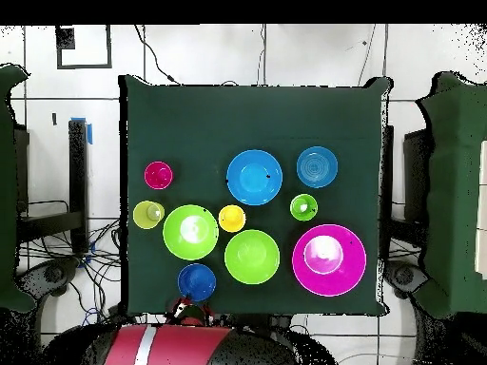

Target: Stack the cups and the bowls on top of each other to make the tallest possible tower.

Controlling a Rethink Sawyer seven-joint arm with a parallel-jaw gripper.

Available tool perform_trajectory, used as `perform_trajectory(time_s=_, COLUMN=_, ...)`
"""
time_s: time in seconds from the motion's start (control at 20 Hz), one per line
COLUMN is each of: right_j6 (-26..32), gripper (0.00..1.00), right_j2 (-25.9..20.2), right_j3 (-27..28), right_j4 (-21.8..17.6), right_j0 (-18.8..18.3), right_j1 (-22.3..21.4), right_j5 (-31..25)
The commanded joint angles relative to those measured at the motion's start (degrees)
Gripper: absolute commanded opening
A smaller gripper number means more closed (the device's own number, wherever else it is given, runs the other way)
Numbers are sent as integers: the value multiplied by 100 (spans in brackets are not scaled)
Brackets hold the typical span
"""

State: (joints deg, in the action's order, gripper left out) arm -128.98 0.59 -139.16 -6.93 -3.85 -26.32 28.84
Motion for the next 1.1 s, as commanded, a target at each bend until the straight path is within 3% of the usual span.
perform_trajectory(time_s=0.05, right_j6=-661, gripper=100, right_j2=-317, right_j3=742, right_j4=-225, right_j0=-152, right_j1=368, right_j5=29)
perform_trajectory(time_s=0.2, right_j6=-714, gripper=100, right_j2=-269, right_j3=807, right_j4=-177, right_j0=-91, right_j1=496, right_j5=156)
perform_trajectory(time_s=0.45, right_j6=-762, gripper=100, right_j2=-253, right_j3=576, right_j4=-24, right_j0=-16, right_j1=144, right_j5=-38)
perform_trajectory(time_s=0.7, right_j6=-753, gripper=100, right_j2=-176, right_j3=836, right_j4=-73, right_j0=-17, right_j1=543, right_j5=237)
perform_trajectory(time_s=1.1, right_j6=-836, gripper=100, right_j2=19, right_j3=1009, right_j4=162, right_j0=246, right_j1=789, right_j5=501)
